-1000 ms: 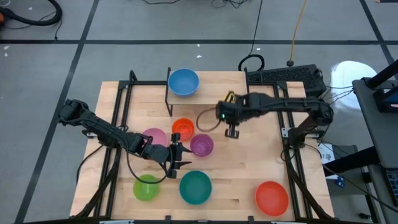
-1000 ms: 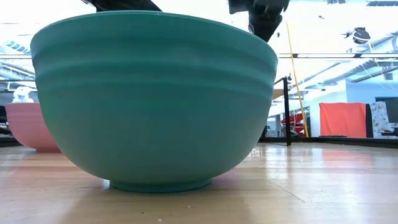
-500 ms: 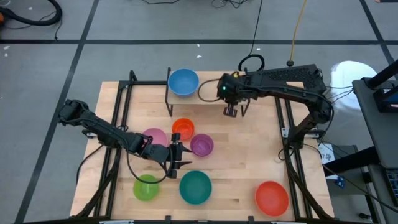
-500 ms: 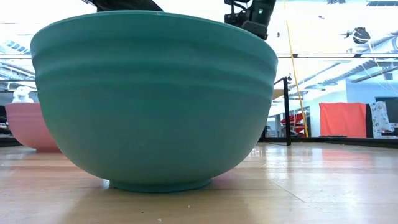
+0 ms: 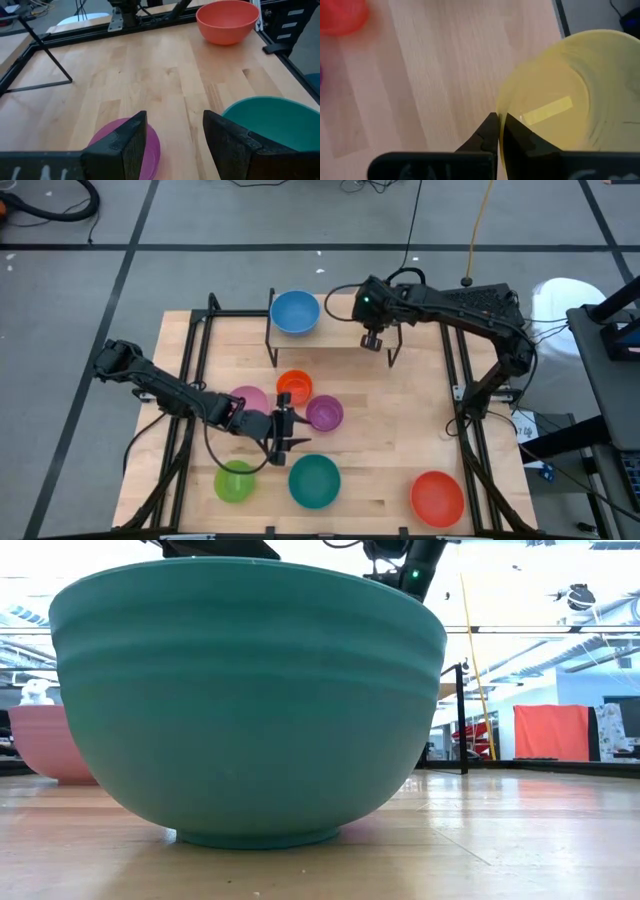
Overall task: Place and stack bowls onto a shelf
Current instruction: Put the yellow bowl on the shelf
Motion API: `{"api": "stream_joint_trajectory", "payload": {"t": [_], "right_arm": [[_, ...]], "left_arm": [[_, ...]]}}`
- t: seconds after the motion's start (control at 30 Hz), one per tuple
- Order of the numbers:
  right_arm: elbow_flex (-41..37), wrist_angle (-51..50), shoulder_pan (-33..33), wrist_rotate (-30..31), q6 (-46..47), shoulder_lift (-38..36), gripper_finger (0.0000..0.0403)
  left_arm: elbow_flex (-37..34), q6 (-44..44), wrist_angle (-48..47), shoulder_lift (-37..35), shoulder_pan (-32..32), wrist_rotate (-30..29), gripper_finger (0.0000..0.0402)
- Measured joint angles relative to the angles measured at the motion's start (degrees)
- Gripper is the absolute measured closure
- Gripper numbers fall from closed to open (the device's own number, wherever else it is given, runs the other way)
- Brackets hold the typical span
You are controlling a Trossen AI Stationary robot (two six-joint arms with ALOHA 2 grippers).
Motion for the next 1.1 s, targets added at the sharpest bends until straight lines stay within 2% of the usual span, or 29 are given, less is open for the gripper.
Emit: {"api": "stream_joint_trajectory", "payload": {"t": [0.33,1.1], "right_arm": [[-0.07,1.47,-0.09,-0.28,-0.52,4.11,0.0403],[-1.63,1.16,-0.39,-0.65,-0.52,3.97,0.0402]], "left_arm": [[0.00,-0.67,0.31,0.00,0.20,0.00,0.0202],[0.00,-0.58,0.21,0.00,0.16,0.01,0.0202]]}}
